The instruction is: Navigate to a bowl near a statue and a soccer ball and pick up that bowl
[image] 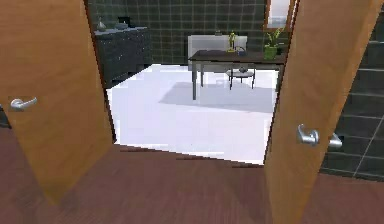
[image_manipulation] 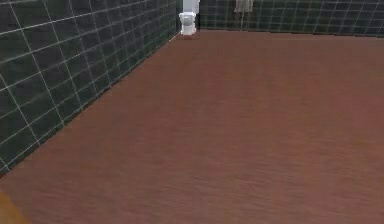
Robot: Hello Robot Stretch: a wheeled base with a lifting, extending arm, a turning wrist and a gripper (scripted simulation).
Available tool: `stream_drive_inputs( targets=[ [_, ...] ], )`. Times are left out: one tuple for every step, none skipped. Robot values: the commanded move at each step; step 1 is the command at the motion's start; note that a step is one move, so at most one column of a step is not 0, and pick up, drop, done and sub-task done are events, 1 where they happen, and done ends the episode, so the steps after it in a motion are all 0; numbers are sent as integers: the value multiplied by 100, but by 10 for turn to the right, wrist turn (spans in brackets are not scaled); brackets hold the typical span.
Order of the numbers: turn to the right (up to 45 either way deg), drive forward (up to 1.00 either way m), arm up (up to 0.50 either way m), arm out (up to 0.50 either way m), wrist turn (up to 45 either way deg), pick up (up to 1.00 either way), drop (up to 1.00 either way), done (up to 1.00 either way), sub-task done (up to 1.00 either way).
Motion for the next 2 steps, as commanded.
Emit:
stream_drive_inputs(
  targets=[
    [0, 100, 0, 0, 0, 0, 0, 0, 0],
    [-30, 0, 0, 0, 0, 0, 0, 0, 0]
  ],
)
